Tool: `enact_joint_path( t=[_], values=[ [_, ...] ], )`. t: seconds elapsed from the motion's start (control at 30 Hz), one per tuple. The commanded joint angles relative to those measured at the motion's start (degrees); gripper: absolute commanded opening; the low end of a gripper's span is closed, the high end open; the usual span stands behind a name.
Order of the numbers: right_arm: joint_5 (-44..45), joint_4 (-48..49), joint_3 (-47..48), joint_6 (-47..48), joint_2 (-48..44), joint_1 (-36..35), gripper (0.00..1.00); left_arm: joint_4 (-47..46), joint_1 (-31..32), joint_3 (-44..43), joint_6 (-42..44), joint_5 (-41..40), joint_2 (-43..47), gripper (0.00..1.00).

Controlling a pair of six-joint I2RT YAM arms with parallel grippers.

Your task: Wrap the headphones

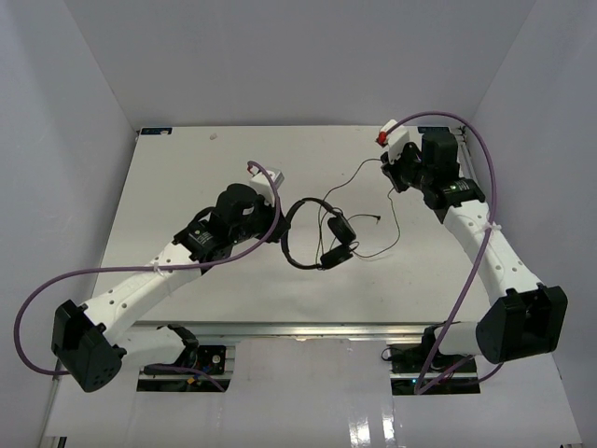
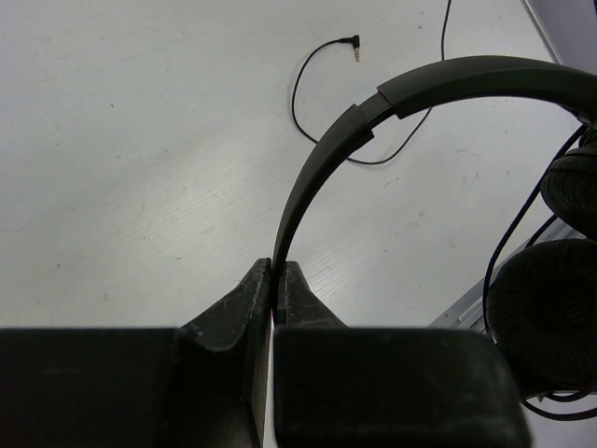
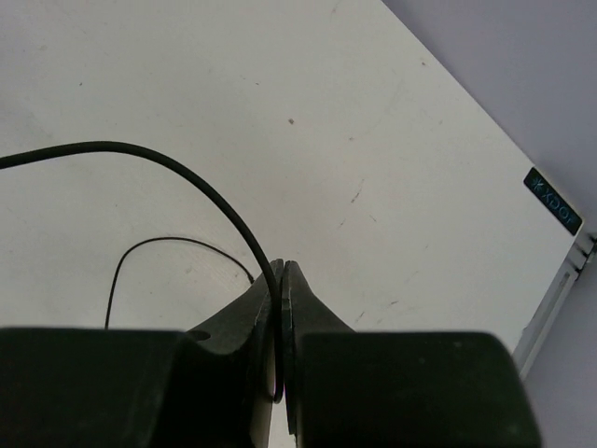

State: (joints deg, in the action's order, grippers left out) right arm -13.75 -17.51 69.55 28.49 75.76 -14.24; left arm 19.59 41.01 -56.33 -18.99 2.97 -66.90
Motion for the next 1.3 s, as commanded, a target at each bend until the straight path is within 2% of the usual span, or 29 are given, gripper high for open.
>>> enact_joint_path(
  t=[0.0, 0.2, 0.3, 0.57, 0.83, 0.97, 1.13, 1.27],
  values=[
    [-5.46, 7.01, -1.25, -5.87, -4.05, 3.73, 0.08, 2.44, 0.08, -4.93, -0.51, 0.06, 0.85, 0.00],
    [-9.36, 9.83, -2.55, -11.24, -6.14, 8.51, 0.08, 2.83, 0.04, -4.23, -1.20, 0.81, 0.36, 0.00],
    [-8.66, 11.85, -7.79, -12.50, -7.12, 9.07, 0.08, 3.16, 0.12, -5.18, -1.97, 2.46, 0.87, 0.00],
    [-11.61, 15.31, -17.11, -14.76, -7.33, 9.40, 0.08, 4.81, 0.05, -13.44, -6.30, 8.07, 1.51, 0.00],
    [-25.79, 14.78, -18.04, -15.56, -3.97, 9.49, 0.08, 3.64, 0.03, -21.63, -12.21, 13.29, -1.74, 0.00],
    [-36.05, 17.55, -18.92, -19.22, -3.38, 9.40, 0.08, 1.67, 0.10, -26.94, -17.98, 16.93, -6.68, 0.00],
    [-46.12, 25.36, -21.12, -25.79, -4.36, 9.40, 0.08, -1.58, 0.12, -31.42, -23.84, 16.18, -10.14, 0.00],
    [-50.88, 36.02, -23.41, -36.42, -5.91, 9.40, 0.08, -5.10, 0.12, -32.64, -28.51, 12.80, -11.27, 0.00]
  ],
)
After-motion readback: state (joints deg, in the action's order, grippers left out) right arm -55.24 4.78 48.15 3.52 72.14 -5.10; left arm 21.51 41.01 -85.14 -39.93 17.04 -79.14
